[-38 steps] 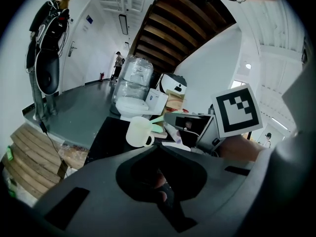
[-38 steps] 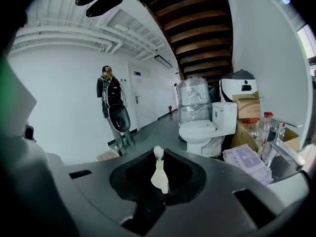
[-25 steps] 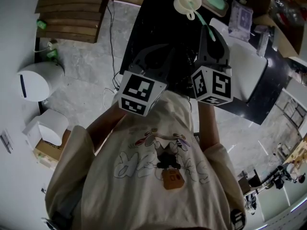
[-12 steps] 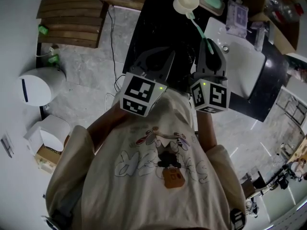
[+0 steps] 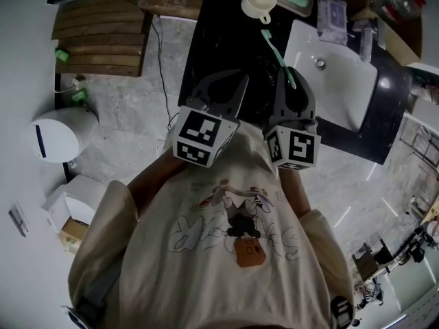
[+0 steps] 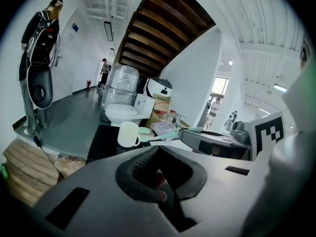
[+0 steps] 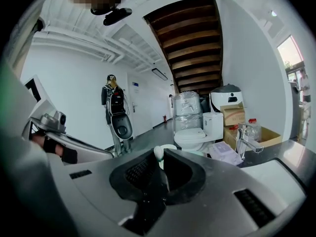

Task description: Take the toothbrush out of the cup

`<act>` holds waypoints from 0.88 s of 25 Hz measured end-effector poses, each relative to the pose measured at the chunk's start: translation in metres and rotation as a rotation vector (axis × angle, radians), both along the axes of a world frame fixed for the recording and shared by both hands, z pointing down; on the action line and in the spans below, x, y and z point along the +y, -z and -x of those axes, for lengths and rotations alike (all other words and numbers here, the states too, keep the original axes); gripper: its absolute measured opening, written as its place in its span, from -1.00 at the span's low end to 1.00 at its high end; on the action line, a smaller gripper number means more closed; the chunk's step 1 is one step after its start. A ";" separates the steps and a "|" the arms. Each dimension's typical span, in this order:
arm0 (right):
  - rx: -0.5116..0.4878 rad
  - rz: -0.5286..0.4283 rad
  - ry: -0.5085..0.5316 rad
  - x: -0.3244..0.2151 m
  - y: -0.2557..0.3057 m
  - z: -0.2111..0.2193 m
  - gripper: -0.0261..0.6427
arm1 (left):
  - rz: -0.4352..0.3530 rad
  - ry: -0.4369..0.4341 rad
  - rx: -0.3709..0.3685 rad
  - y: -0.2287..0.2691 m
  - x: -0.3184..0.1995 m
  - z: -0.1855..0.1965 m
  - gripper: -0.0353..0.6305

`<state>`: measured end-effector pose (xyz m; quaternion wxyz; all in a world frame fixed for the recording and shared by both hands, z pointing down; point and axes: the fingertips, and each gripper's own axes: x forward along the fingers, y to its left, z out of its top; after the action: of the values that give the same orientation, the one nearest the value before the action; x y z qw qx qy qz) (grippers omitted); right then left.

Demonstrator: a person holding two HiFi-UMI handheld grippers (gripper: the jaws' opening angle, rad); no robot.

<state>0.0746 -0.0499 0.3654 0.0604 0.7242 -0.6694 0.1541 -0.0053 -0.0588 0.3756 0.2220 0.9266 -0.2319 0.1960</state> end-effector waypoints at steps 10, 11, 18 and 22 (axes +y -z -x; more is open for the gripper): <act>-0.008 0.005 -0.006 0.021 0.000 0.010 -0.75 | 0.005 -0.020 -0.019 -0.004 0.013 0.003 -0.85; -0.010 0.007 -0.006 0.023 0.000 0.010 -0.75 | 0.005 -0.018 -0.019 -0.004 0.013 0.002 -0.85; -0.029 0.021 -0.003 0.042 -0.002 0.016 -0.75 | -0.014 -0.026 -0.031 0.000 0.013 -0.003 -0.85; -0.021 0.028 0.025 0.053 0.004 0.030 -0.75 | -0.029 -0.022 -0.026 0.012 0.017 0.007 -0.85</act>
<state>0.0450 0.0031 0.3615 0.0654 0.7134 -0.6767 0.1700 -0.0121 -0.0420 0.3639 0.2034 0.9295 -0.2275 0.2073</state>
